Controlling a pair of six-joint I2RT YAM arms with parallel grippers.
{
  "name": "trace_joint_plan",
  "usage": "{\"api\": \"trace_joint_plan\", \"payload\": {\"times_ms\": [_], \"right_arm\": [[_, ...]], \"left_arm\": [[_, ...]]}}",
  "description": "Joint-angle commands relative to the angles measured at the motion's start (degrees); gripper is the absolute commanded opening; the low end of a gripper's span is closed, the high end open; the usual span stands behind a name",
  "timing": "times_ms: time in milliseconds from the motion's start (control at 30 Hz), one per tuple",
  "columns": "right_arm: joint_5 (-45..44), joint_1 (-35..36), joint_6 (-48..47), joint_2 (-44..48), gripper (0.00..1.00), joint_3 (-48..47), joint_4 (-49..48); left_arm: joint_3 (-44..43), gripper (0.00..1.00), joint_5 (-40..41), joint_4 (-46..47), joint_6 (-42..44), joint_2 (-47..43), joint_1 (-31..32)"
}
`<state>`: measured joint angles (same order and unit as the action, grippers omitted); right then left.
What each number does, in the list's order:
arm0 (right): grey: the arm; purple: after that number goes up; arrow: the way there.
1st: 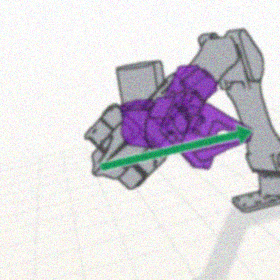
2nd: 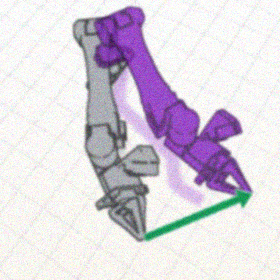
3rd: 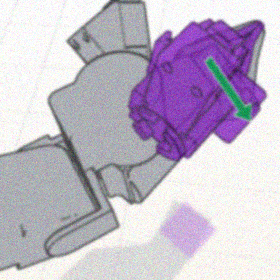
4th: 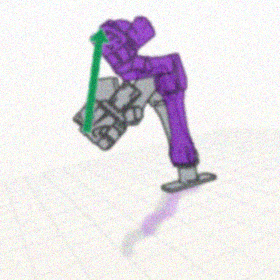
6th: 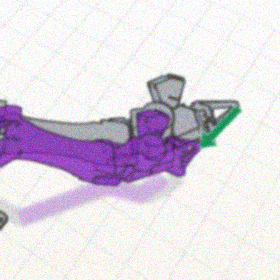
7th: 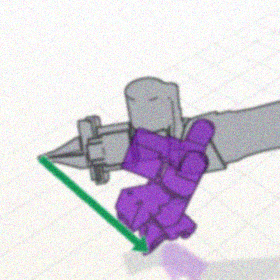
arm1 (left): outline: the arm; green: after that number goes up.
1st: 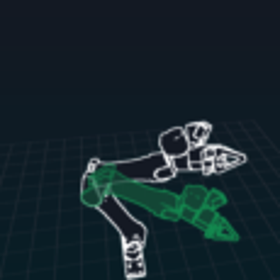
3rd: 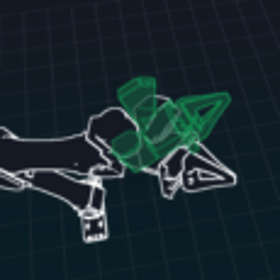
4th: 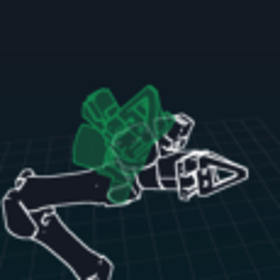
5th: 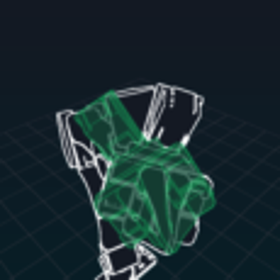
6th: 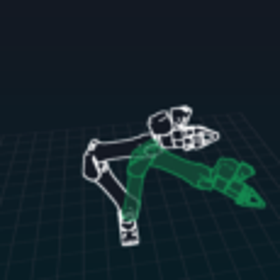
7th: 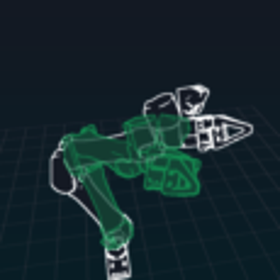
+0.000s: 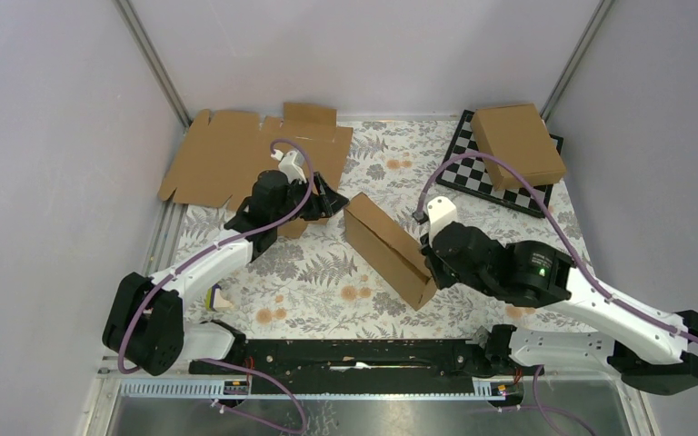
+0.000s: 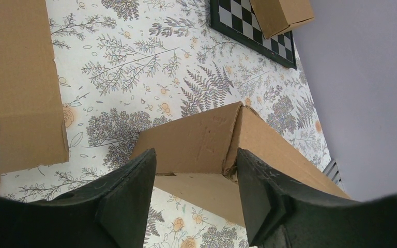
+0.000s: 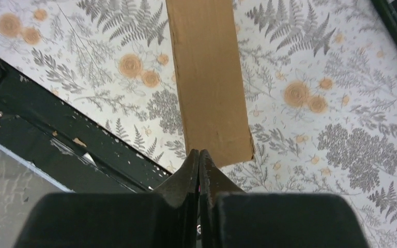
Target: Fold the paper box
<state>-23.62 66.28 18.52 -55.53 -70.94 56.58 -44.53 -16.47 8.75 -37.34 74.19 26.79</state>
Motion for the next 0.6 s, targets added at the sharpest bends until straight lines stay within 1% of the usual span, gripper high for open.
{"api": "trace_joint_plan", "payload": {"times_ms": [0,133,233,367,567], "right_arm": [[3.2,-0.4,3.6,0.7,0.0,4.7,1.9],[7.6,-0.8,5.9,-0.3,0.0,11.5,-1.9],[6.4,-1.1,7.4,-1.9,0.0,13.7,-2.7],[6.8,-2.4,6.3,-2.6,0.0,11.1,-2.6],[6.1,-2.6,4.5,-2.0,0.0,3.1,0.2]], "left_arm": [[1.6,0.6,1.4,-4.4,2.8,-0.1,-0.4],[1.5,0.6,1.2,-4.4,2.8,0.1,-0.3],[1.6,0.59,1.2,-4.4,3.0,0.1,-0.4],[1.6,0.59,0.9,-4.3,3.0,0.1,-0.3],[1.6,0.58,1.0,-4.3,3.0,0.0,-0.2]]}}
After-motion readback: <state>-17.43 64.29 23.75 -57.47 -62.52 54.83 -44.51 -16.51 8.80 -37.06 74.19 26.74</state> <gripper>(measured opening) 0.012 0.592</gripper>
